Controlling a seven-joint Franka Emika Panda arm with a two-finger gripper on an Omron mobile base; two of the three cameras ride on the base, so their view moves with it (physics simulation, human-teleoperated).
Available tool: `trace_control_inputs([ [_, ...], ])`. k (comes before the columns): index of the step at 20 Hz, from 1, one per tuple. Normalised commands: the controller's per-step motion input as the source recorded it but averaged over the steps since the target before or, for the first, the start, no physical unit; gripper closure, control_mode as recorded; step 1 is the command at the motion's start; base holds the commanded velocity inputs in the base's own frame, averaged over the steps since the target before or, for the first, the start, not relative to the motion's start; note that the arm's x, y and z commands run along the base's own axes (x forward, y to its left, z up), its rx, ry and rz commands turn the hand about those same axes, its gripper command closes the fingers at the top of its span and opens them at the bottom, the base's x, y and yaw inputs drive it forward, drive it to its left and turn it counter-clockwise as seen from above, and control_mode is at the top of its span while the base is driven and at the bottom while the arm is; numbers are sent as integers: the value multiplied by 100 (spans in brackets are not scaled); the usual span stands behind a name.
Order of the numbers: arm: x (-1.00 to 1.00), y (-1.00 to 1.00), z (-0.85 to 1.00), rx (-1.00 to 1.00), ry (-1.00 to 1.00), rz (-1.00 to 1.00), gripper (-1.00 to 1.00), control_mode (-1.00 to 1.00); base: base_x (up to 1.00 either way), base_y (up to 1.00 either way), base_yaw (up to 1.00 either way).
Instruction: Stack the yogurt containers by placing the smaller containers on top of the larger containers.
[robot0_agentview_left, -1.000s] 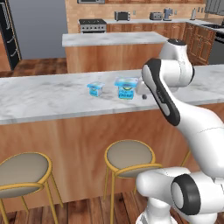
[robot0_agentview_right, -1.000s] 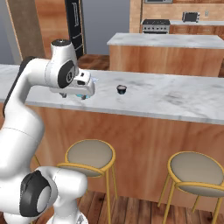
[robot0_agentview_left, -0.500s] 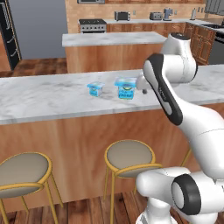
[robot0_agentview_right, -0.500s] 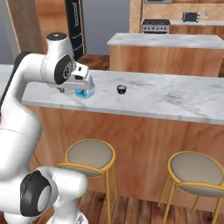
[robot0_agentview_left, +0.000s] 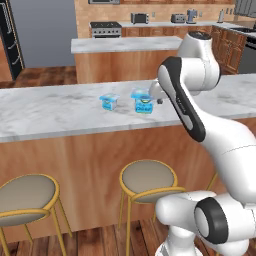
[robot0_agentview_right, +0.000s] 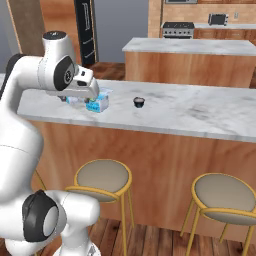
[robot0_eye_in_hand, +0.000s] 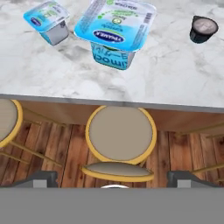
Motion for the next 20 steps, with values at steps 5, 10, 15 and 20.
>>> trace_control_inputs([
  [5,0,37,0,-5,-1,1,-100,-100,0,0,0],
  [10,0,36,-3,-6,-3,4,-100,-100,0,0,0],
  [15,0,23,0,-12,0,7,-100,-100,0,0,0],
  [20,0,20,0,-15,-1,9,-100,-100,0,0,0],
])
